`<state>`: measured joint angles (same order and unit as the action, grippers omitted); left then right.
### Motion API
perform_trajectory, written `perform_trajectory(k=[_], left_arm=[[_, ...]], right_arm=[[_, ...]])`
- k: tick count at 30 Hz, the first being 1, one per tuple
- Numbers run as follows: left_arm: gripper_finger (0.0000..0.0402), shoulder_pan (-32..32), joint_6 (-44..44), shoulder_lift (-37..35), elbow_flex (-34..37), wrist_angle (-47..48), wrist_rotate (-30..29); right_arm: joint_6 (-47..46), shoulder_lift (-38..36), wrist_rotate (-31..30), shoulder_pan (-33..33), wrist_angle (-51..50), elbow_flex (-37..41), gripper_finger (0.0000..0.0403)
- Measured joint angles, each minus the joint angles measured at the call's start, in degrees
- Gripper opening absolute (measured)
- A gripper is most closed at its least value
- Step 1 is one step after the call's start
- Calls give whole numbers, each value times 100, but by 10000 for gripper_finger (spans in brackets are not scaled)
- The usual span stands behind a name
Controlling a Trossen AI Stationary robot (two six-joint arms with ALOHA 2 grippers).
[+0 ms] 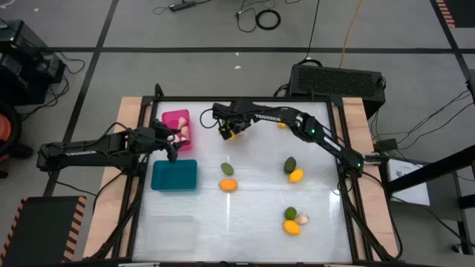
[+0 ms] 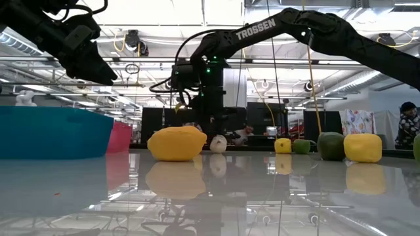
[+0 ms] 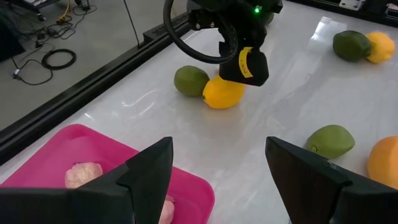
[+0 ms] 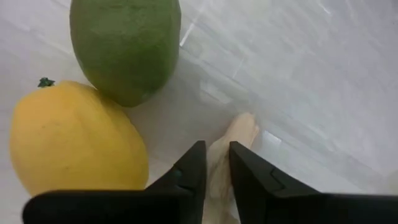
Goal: Sort produce into baskets
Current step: Put the white garlic into the pink bin
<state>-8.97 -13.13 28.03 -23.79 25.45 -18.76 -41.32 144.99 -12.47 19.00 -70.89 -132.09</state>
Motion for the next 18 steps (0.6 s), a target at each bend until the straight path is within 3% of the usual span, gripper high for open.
perform_trajectory(k=[18], left_arm=[[263,0,0,0,-2,46,-20]], right_arm=[[46,-11,68,31,-188,-150,56]])
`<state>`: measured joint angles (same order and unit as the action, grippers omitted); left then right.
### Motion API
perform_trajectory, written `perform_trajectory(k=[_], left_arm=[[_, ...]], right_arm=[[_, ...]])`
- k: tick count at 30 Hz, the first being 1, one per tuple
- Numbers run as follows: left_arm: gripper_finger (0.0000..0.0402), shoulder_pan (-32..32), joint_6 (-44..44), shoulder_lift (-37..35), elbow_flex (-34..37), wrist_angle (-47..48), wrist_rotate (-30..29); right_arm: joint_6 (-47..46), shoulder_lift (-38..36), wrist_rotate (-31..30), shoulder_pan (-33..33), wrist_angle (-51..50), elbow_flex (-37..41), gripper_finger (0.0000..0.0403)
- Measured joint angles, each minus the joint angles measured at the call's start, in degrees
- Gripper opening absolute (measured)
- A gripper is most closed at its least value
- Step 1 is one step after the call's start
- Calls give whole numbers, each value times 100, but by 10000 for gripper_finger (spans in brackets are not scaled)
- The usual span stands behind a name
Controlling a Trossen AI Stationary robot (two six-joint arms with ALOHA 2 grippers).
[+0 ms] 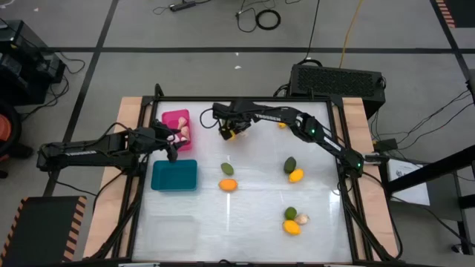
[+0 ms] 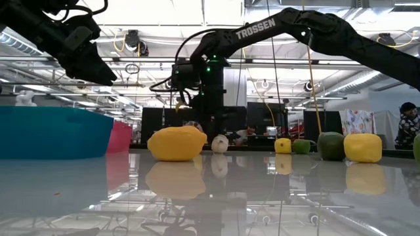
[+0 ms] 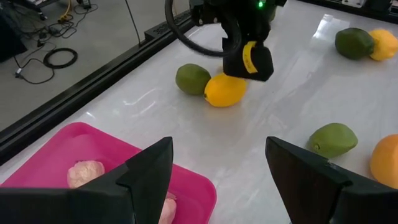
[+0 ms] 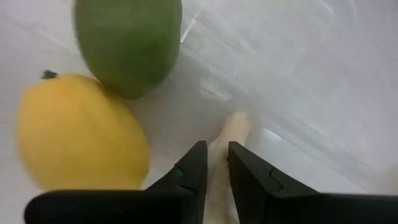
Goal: Sort produce into baskets
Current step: Put the white garlic into the pink bin
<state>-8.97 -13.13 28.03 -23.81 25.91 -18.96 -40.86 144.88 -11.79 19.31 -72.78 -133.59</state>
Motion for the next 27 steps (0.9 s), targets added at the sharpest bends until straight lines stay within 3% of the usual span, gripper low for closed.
perform_trajectory(k=[12,23,27], left_arm=[[263,2,0,2,0,0,-24],[263,1,2,2,0,9,-44],[263,0,2,2,0,11,-44]], right_arm=[[107,-197,-26,214,-29,-141,70],[-22,-197,-73,225,-157,-141,225],[50,-197,-213,91,-154,-141,264]])
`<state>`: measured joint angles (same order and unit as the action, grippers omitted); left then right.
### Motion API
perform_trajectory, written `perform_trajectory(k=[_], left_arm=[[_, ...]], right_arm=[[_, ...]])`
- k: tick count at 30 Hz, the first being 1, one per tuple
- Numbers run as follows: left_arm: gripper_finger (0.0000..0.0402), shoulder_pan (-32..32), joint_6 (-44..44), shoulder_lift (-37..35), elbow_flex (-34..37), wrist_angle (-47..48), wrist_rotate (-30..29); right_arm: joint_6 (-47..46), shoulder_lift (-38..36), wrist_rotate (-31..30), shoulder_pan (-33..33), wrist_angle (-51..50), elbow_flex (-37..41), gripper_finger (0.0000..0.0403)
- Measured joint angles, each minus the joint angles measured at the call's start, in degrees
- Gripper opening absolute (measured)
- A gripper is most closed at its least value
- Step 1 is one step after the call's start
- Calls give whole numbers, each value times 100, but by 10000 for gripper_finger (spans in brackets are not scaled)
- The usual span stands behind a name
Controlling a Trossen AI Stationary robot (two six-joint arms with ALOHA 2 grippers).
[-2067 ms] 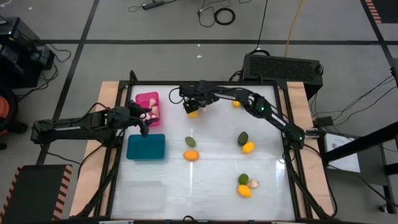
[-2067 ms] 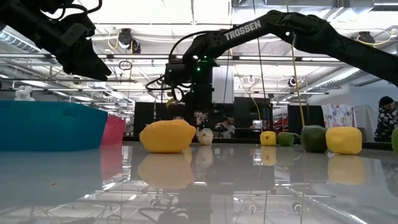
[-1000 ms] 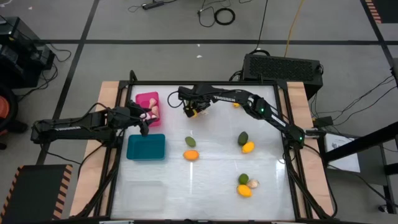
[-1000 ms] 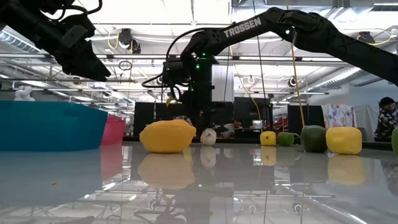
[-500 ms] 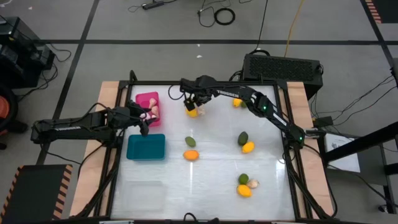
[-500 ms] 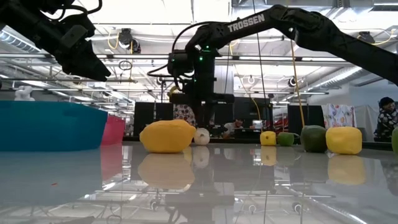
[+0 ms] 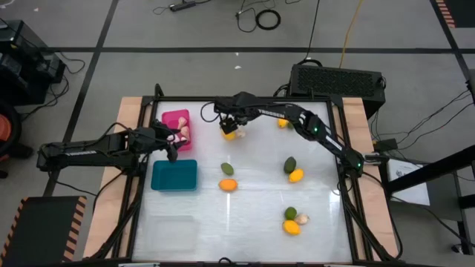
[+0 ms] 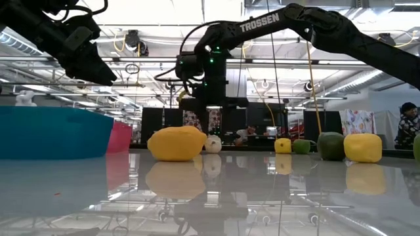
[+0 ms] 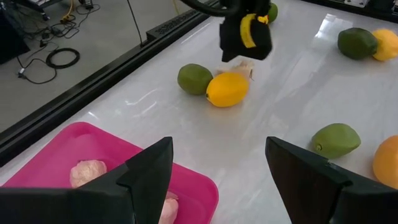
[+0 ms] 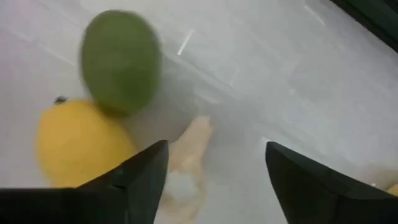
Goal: Sort produce into baskets
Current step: Put the white garlic into the pink bin
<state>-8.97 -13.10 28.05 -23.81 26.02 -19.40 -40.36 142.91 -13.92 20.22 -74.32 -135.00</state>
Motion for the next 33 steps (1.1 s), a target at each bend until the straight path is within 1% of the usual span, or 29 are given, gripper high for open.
perform_trajectory(k=[4,8,13,19,24,29,33], left_arm=[[263,1,0,0,0,2,0],[263,1,0,-2,0,4,0],[263,0,0,-1,0,3,0],[263,0,0,-2,0,4,0],[263,1,0,-2,0,3,0],[263,2,-2,-1,0,4,-10],[263,1,-2,0,0,4,-17]], right_arm=[[-78,44,-107,-113,2,-2,286],[-181,61,-134,-206,72,127,296],[-265,61,-109,-303,80,279,297],[-610,66,-100,-396,148,604,297],[-636,66,-103,-401,256,808,297],[-489,63,-113,-401,350,822,280],[-473,63,-87,-399,448,824,244]])
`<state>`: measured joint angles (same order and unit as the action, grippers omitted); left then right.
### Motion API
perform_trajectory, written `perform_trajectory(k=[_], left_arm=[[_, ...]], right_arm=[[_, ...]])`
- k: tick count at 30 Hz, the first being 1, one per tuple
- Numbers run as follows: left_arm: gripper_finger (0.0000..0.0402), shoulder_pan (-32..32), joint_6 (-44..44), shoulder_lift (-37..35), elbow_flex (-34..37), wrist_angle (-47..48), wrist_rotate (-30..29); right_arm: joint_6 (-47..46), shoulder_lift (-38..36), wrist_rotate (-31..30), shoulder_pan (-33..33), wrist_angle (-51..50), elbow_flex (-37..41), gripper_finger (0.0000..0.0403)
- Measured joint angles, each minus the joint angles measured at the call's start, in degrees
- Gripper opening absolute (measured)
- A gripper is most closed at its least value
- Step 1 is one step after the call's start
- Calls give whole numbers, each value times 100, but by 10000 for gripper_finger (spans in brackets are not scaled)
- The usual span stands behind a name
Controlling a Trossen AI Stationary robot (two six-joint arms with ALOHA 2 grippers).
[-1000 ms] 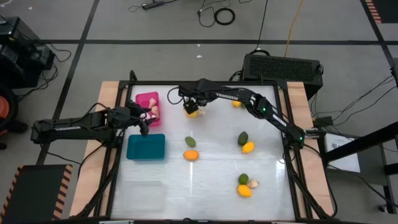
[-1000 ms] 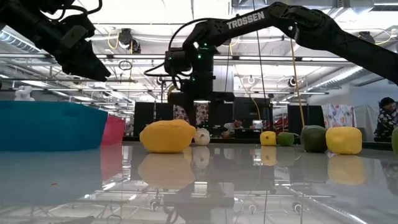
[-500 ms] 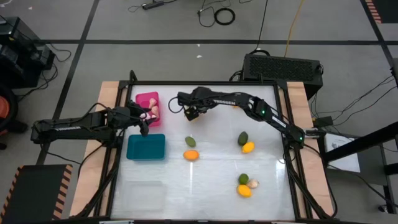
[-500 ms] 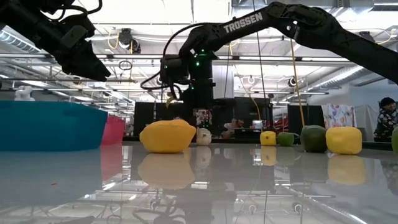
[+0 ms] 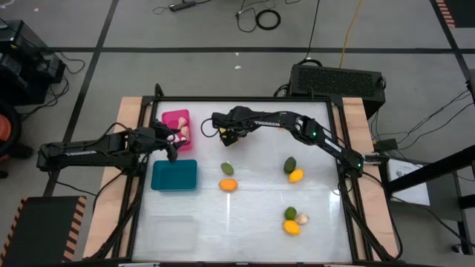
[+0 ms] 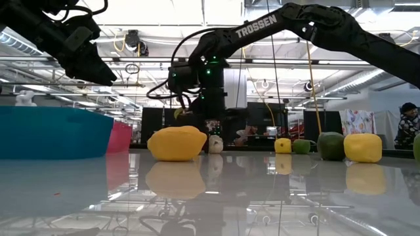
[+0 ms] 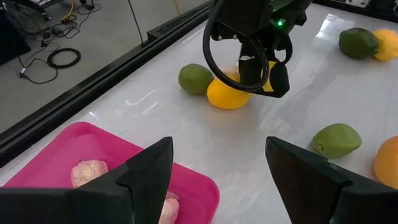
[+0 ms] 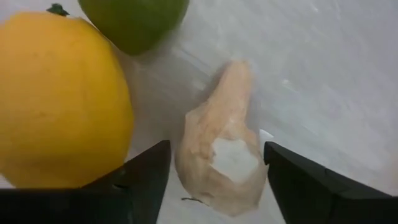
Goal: Sort produce into baskets
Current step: Put the white garlic into the pink bin
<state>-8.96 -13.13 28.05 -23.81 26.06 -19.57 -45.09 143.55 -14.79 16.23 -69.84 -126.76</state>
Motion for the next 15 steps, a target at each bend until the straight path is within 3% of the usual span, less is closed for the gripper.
perform_trajectory(k=[9,15], left_arm=[[263,-1,0,0,0,0,-2],[263,-1,0,-2,0,-2,-10]], right_arm=[[-118,-62,-8,2,6,0,137],[-225,-367,-141,2,177,-4,125]])
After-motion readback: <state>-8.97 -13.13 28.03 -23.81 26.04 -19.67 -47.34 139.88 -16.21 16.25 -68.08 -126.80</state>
